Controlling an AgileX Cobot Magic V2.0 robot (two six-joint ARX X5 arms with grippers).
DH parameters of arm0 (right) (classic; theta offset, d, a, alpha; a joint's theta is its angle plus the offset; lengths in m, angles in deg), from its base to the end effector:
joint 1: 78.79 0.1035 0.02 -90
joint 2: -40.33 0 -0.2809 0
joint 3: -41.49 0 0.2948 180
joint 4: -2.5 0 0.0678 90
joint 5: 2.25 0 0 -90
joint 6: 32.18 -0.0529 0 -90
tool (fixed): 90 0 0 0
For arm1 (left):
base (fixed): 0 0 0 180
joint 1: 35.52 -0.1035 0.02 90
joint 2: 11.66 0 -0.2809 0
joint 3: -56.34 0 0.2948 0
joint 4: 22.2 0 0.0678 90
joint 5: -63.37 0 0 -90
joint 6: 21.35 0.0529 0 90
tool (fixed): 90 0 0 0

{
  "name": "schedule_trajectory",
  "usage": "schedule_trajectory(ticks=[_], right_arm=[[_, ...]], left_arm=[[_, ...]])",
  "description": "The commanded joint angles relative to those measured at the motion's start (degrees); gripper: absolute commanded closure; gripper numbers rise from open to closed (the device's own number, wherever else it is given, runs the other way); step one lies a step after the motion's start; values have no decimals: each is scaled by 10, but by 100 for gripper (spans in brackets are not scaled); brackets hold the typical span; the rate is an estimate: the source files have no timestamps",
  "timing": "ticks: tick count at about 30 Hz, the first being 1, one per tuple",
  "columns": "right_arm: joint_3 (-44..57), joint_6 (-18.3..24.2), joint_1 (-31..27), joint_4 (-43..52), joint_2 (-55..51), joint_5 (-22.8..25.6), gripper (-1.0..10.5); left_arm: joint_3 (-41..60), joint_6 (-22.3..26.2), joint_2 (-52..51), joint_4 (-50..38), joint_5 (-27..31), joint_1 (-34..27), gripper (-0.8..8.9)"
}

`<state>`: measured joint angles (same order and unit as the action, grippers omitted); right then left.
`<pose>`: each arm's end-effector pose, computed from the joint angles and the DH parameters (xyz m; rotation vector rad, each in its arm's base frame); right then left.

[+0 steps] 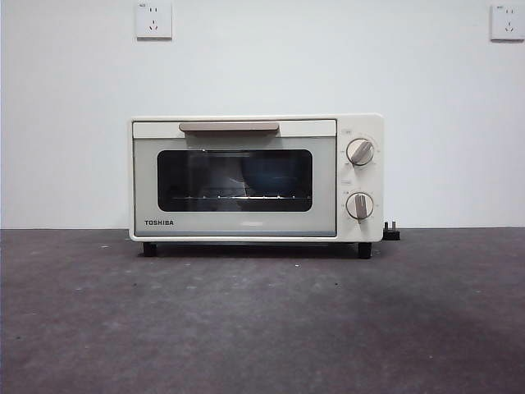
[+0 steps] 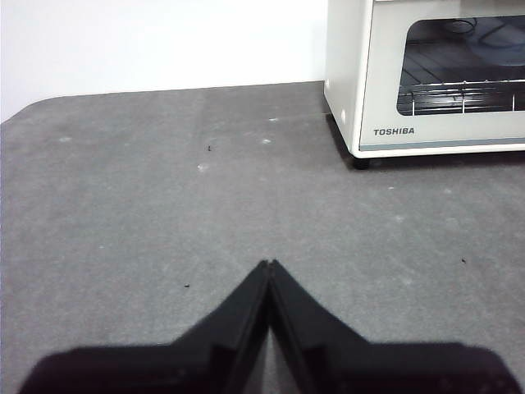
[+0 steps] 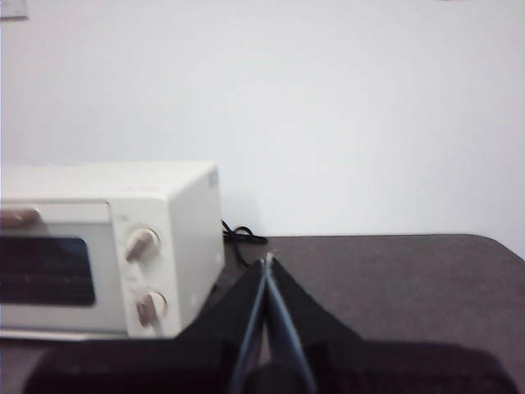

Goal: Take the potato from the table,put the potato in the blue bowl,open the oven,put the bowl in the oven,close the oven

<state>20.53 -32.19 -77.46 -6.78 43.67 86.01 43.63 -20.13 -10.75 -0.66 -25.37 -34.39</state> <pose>0.1399 0.0049 0.2266 -0.0003 -0.1456 0.0535 0.1466 -0.0017 0.1478 0.0248 0.1700 0.0005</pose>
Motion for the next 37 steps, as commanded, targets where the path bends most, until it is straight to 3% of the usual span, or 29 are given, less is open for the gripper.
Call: schedule_trajectory(ticks=[1,4,15,37], right_arm=[[52,-5,-3,5,-25,0,946],[85,-22,-4,4,-29,0,946],[84,-11,-47,-134,-29,11,946],[84,0,-16,-132,-29,14,946]], left_arm=[[5,-4,0,-4,-2,-2,818],[5,-4,0,-4,-2,-2,818],[5,-4,1,-4,-2,-2,818],[5,-4,8,-4,-2,-2,818]])
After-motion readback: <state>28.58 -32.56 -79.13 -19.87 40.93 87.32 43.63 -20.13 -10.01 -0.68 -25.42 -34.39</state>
